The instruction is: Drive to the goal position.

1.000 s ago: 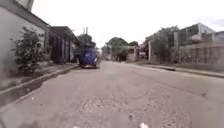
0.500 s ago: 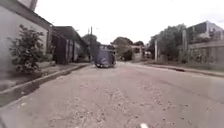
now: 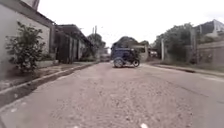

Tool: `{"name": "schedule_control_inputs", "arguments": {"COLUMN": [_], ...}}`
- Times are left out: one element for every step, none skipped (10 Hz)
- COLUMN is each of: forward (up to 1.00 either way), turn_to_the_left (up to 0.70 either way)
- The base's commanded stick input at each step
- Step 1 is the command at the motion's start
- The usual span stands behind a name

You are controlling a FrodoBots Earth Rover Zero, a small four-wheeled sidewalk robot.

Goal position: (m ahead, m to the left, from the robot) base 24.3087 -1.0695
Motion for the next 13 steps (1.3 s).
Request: {"name": "schedule_control_inputs", "arguments": {"forward": [0.70, 0.70, 0.70, 0.70, 0.70, 0.70, 0.70, 0.70, 0.70, 0.70, 0.70, 0.70, 0.70], "turn_to_the_left": [0.19, 0.07, 0.01, 0.00, 0.00, 0.00, 0.00, 0.00, 0.00, 0.00, -0.26, -0.22, -0.18]}}
